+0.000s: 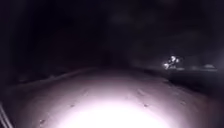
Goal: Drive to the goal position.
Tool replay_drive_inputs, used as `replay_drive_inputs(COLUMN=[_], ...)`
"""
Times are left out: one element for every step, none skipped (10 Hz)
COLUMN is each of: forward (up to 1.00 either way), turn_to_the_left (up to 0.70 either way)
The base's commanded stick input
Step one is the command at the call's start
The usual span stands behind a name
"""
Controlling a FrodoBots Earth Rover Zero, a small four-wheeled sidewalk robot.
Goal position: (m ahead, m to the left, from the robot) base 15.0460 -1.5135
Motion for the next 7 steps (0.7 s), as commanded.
replay_drive_inputs(forward=[1.00, 1.00, 1.00, 1.00, 1.00, 1.00, 1.00], turn_to_the_left=[0.00, 0.00, 0.00, 0.00, 0.00, 0.00, 0.00])
